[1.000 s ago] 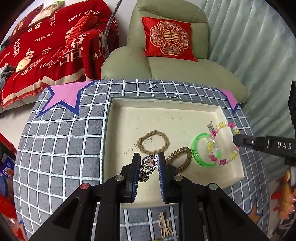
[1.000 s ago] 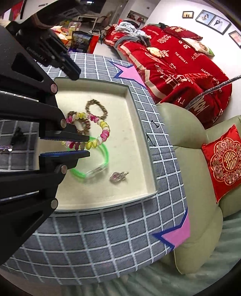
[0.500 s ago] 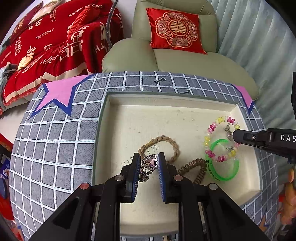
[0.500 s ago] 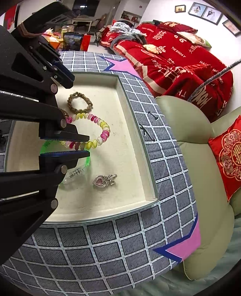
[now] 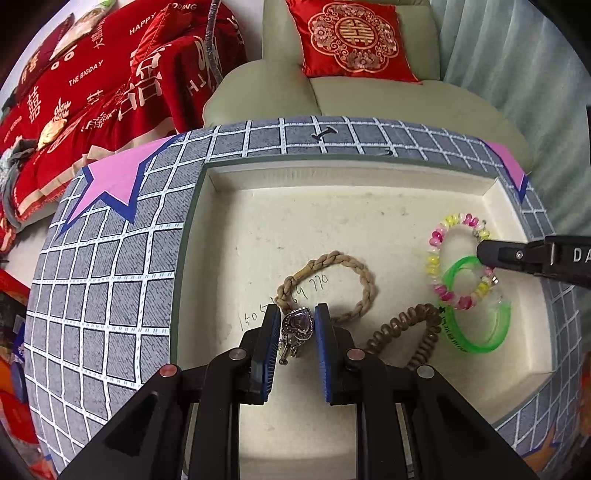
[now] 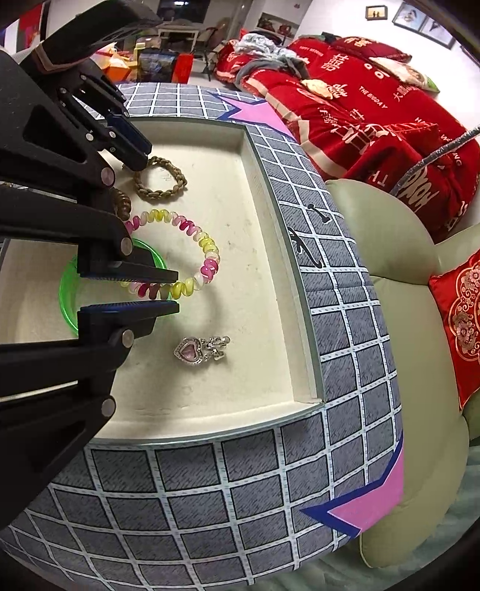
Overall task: Organize jewelry
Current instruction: 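Open the right tool to drop the beaded bracelet while the left tool releases the ring, then withdraw both open tools from the tray toward the remaining hair accessories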
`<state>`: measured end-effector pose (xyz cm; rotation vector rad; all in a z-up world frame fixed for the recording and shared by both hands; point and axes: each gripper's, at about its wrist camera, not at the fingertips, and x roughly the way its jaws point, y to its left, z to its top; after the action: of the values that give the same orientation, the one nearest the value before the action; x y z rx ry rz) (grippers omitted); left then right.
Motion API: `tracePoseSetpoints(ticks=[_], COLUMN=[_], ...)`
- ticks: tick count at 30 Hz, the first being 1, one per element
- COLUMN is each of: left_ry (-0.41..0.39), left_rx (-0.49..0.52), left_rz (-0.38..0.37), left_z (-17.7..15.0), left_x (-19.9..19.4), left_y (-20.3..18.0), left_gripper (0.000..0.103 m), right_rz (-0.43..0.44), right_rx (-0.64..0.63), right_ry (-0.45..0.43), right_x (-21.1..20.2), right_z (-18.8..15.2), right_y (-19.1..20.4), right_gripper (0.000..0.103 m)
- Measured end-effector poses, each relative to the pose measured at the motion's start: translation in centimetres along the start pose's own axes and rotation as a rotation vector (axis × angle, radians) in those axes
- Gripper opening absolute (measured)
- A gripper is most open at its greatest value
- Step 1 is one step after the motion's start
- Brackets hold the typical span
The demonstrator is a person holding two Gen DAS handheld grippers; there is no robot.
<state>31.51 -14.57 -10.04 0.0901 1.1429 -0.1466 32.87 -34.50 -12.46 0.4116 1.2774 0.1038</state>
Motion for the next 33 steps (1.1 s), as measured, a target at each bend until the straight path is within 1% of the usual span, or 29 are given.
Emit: tracePoseSetpoints(ticks=[3,7,11,13,14,15,16,17,18,19,20,21,22,23,24,26,29,31,32,33], left_ry=[-0.005,-0.006,-0.006,-0.003,-0.004,-0.006,-0.007,-0.008,-0.008,-0.009,-0.011,-0.012,-0.024,-0.055,-0.079,-0.075,-0.076,-0.082,-0.084,-0.086], left_rx=[0.018,0.038,0.033,0.029,0.03,0.032,0.034,0.037,0.039,0.042,0.045,0.045,0.037,0.027,0.023,0.029,0.035,0.036,0.036,0.037], left_rz=[0.017,0.042,0.059,0.058,0.057,0.058,0.061,0.061,0.06,0.061,0.064,0.066,0.071,0.076,0.077,0.061,0.062,0.06,0.061,0.063], left_z=[-0.1,-0.1,-0.2,-0.2,-0.2,-0.2,-0.2,-0.2,-0.1,-0.1,-0.1,-0.1,-0.2,-0.2,-0.3,0.0,0.1,-0.1,-0.1,-0.3], left_x=[0.0,0.0,-0.2,-0.2,-0.3,-0.4,-0.4,-0.4,-0.4,-0.5,-0.6,-0.6,-0.9,-1.5,-1.9,-2.1,-2.4,-2.8,-2.9,-3.1], left_y=[-0.3,-0.8,-0.7,-0.6,-0.5,-0.6,-0.6,-0.7,-0.8,-0.8,-0.9,-1.0,-1.0,-0.9,-1.0,-1.1,-1.1,-1.1,-1.0,-0.9], left_gripper=[0.029,0.029,0.03,0.029,0.029,0.029,0.03,0.03,0.03,0.03,0.04,0.059,0.097,0.103,0.103,0.103,0.103,0.103,0.103,0.103], right_rz=[-0.014,-0.009,-0.01,-0.008,-0.005,0.0,0.004,0.006,0.005,0.006,0.008,0.011,0.013,0.016,0.018,0.021,0.034,0.048,0.054,0.06], right_rx=[-0.022,-0.023,-0.022,-0.017,-0.013,-0.007,-0.004,-0.001,-0.001,-0.002,-0.003,-0.003,-0.002,-0.002,-0.002,0.0,0.013,0.019,0.021,0.022], right_ry=[0.001,0.006,0.003,0.002,0.001,0.0,-0.002,-0.007,-0.018,-0.022,-0.024,-0.025,-0.026,-0.029,-0.033,-0.036,-0.041,-0.045,-0.047,-0.049], right_x=[0.1,0.1,0.0,-0.1,-0.2,-0.2,-0.3,-0.5,-0.7,-0.8,-1.0,-1.1,-1.3,-1.5,-1.7,-2.0,-2.6,-2.9,-3.1,-3.3], right_z=[0.0,0.1,0.1,0.0,0.0,-0.1,-0.1,-0.2,-0.2,-0.2,-0.3,-0.3,-0.4,-0.5,-0.6,-0.8,-1.2,-1.7,-1.9,-2.1], right_y=[0.4,0.4,0.4,0.3,0.2,0.1,0.0,0.0,0.0,0.0,0.0,0.0,0.1,0.1,0.1,0.0,-0.1,-0.1,-0.1,-0.1], right_gripper=[0.01,0.011,0.011,0.013,0.016,0.025,0.04,0.048,0.054,0.054,0.054,0.054,0.054,0.054,0.054,0.054,0.056,0.065,0.067,0.073])
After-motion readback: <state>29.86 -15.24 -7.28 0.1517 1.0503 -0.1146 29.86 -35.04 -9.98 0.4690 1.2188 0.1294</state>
